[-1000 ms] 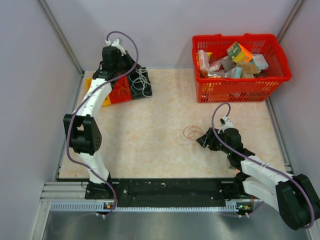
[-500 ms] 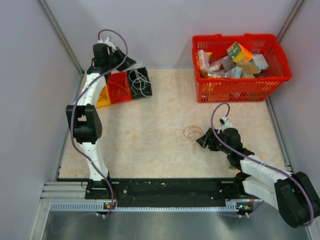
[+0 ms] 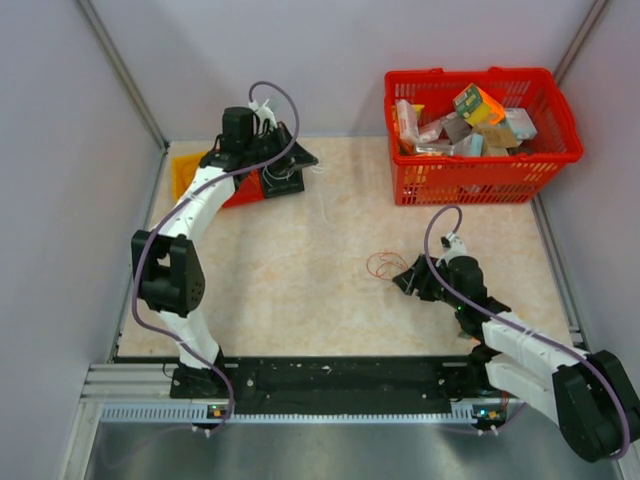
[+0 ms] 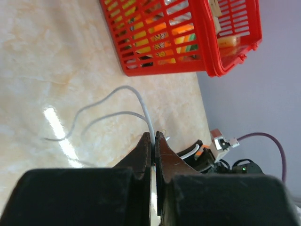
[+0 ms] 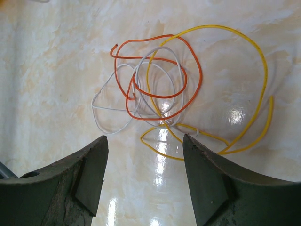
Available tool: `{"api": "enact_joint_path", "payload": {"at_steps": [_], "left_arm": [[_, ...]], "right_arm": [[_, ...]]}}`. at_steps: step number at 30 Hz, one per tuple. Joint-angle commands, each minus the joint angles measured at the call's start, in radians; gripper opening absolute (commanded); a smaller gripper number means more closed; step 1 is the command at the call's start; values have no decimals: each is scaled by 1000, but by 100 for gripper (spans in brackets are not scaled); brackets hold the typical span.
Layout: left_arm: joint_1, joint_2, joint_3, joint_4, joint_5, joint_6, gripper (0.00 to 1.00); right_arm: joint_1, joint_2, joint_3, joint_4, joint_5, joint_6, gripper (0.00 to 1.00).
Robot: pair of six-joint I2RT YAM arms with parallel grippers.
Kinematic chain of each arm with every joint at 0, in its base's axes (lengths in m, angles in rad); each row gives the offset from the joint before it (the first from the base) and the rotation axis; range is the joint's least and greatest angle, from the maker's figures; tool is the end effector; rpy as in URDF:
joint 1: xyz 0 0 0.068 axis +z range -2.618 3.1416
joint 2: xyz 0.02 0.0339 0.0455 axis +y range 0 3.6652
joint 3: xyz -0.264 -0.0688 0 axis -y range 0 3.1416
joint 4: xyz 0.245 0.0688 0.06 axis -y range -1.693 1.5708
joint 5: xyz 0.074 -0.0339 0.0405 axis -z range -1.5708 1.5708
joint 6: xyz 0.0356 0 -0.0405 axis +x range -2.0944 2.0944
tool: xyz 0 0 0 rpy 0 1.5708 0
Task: Untangle the cables
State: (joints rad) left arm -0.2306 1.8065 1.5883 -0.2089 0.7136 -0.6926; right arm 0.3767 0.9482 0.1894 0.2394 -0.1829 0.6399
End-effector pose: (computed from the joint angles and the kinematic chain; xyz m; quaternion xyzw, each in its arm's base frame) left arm 0.4091 -0.1200 0.3339 0.0036 0.8103 -0.4888 0.3232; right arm 0.1648 0.0721 0.1488 0.0676 0.8599 0.3122 0.3981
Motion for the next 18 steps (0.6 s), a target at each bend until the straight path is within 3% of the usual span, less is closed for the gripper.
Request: {"api": "enact_joint_path", "payload": {"at_steps": [1, 7, 11, 18], "left_arm": [[39, -49, 131, -89, -69, 102, 0], [45, -12, 266, -104, -147, 168, 0], [79, 106, 410, -182, -174, 196, 0], [146, 284, 499, -213, -221, 228, 0]], "right_arm": [[-10, -20, -4, 26, -4, 3, 64], [-9, -12, -4, 29, -4, 1, 64], [-9, -6, -4, 35, -3, 0, 64], [-9, 15, 2, 41, -9, -3, 64]]}}
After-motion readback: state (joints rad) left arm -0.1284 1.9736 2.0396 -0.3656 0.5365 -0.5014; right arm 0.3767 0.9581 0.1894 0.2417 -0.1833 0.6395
